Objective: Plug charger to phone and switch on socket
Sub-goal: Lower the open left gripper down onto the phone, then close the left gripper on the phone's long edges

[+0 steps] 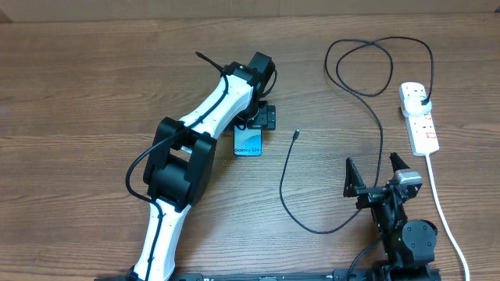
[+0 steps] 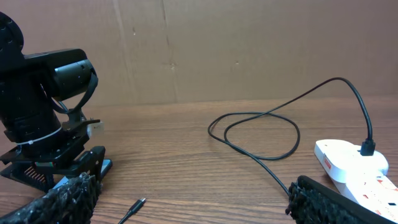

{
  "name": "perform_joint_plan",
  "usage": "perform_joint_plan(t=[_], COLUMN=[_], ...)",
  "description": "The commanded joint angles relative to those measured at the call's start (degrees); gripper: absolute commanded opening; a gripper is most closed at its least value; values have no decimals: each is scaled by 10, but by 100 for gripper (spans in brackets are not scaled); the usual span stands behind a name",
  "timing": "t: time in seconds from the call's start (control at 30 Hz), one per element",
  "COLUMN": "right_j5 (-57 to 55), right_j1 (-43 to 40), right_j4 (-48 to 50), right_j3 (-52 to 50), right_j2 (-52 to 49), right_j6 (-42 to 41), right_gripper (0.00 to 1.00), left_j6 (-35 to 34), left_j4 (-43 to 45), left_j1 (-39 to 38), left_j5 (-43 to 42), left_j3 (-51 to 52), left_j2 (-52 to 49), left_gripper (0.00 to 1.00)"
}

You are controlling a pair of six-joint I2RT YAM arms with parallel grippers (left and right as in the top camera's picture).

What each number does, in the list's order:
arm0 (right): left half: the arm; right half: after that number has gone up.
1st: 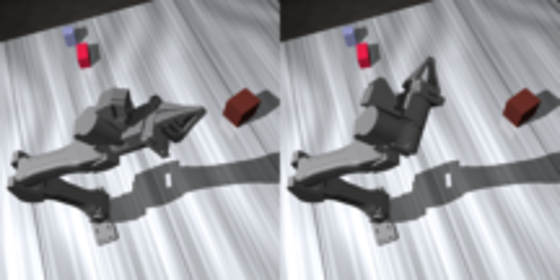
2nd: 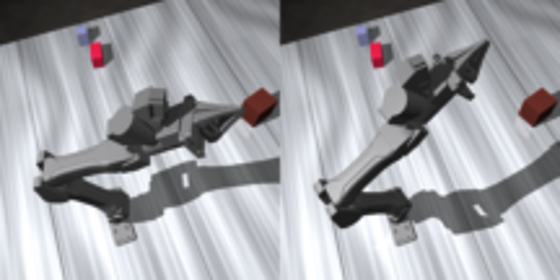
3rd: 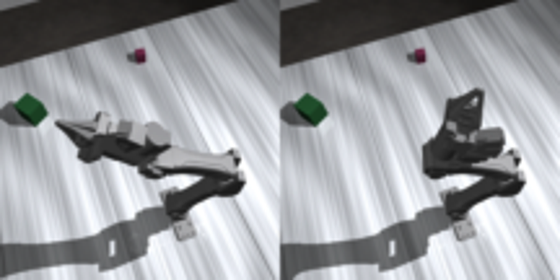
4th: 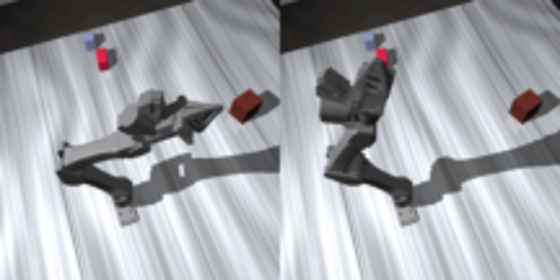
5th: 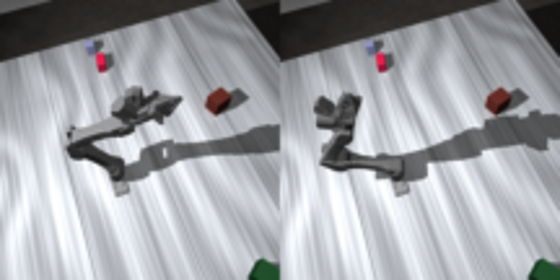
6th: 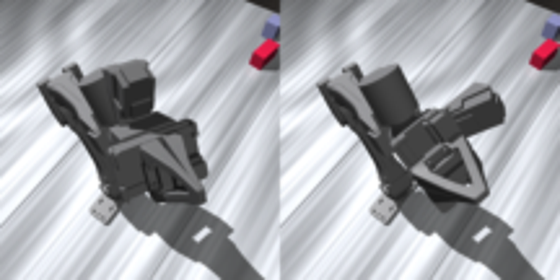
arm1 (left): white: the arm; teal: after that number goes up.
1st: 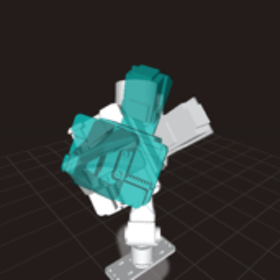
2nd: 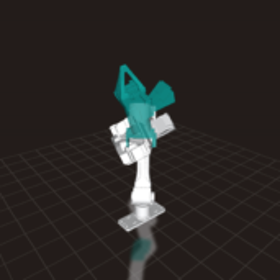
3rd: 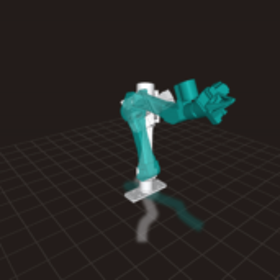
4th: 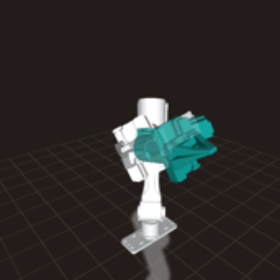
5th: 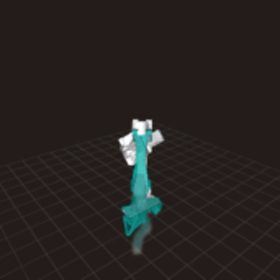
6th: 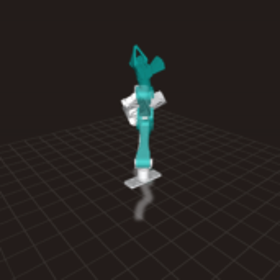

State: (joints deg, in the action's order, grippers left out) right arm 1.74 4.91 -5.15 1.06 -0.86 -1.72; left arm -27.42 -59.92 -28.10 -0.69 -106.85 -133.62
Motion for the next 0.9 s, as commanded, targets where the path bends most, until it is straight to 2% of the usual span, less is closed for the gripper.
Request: perform_joint_plan(t=[0.0,0.87], right_j5=[3,3], right_j1=[-1,-1], right_j4=[4,4], right_j3=[-6,-6], right_j2=[3,3], right_j6=[-3,-3], right_gripper=[100,100], left_j6=[4,-13], left_j4=[8,0], left_j1=[0,-5], left_j5=[-15,38], left_j3=[17,26], left_j2=[-11,-11], left_gripper=[100,100])
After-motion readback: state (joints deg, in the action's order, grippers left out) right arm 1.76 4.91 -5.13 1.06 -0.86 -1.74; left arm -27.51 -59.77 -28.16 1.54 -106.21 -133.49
